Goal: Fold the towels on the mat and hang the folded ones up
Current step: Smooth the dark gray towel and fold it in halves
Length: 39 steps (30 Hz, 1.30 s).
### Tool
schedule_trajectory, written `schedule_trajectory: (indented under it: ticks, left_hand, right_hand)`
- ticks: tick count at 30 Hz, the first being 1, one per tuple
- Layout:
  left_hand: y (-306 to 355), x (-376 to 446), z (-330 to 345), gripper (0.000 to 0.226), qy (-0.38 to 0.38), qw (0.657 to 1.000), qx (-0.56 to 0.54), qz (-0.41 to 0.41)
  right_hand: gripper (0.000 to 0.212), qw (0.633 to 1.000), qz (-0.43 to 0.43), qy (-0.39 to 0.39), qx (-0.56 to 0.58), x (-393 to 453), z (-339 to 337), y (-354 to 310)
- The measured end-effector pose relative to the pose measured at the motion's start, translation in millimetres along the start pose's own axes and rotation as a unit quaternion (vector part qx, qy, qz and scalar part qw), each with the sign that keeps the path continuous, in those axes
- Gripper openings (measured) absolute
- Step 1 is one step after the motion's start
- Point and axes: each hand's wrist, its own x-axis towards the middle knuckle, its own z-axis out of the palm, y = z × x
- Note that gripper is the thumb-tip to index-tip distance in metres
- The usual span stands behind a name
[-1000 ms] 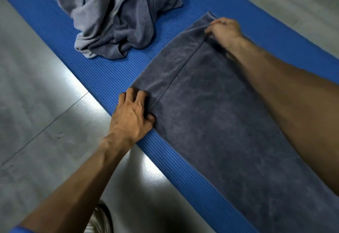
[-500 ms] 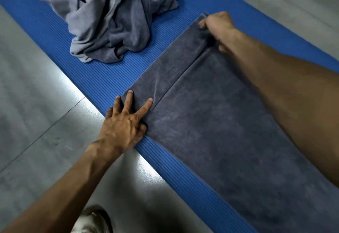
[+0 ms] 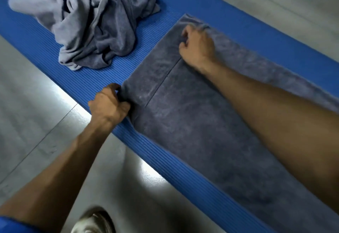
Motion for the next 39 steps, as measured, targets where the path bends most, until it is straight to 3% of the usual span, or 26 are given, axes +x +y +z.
schedule_trajectory:
  ticks: [2,5,6,8,11,13,16,20,24,27,32,35,37,39]
  left_hand:
    - [22,-25,-7,0.049,0.031,0.991,0.031,0.123]
    - [54,-77,0,0.054,0.001,0.949,0.066,0.309]
    - [62,-94,7,0.054,-0.012,0.933,0.093,0.347]
    - [72,-123,26,0.052,-0.02,0.912,0.129,0.39]
    - [84,-158,56,0.057,-0.027,0.903,0.124,0.41]
    - [89,-175,73,0.056,-0.031,0.894,0.103,0.436]
    - [98,-202,102,0.056,-0.052,0.876,0.065,0.474]
    - [99,-238,146,0.052,-0.067,0.857,0.076,0.505]
    - [95,-258,173,0.053,-0.077,0.838,0.109,0.529]
    - [95,-262,175,0.051,-0.065,0.842,0.118,0.522]
    - [104,-263,168,0.048,-0.076,0.839,0.154,0.516]
    - [110,-266,167,0.058,-0.127,0.846,0.166,0.49]
    - [112,-269,166,0.057,-0.148,0.851,0.156,0.479]
    - [114,-272,164,0.038,-0.143,0.843,0.131,0.502]
  right_hand:
    - [0.043,0.988,0.035,-0.039,0.144,-18,1,-16]
    - [0.092,0.948,0.146,-0.094,0.266,-29,-4,-31]
    - [0.095,0.939,0.181,-0.1,0.273,-30,-8,-31]
    - [0.07,0.927,0.248,-0.058,0.277,-34,-20,-18]
    - [0.022,0.865,0.3,0.076,0.396,-54,-34,26]
    - [0.026,0.821,0.304,0.154,0.458,-80,-47,59]
    - [0.044,0.784,0.306,0.215,0.496,-129,-66,119]
    - [0.037,0.769,0.386,0.163,0.483,-180,-88,189]
    - [0.039,0.778,0.348,0.032,0.522,-177,-102,216]
    - [0.023,0.775,0.337,-0.042,0.533,-166,-108,212]
    - [0.033,0.788,0.342,-0.024,0.512,-160,-114,206]
    - [0.021,0.779,0.354,-0.052,0.515,-160,-117,206]
    - [0.033,0.76,0.355,-0.033,0.543,-162,-116,211]
    - [0.049,0.735,0.35,0.03,0.58,-170,-116,222]
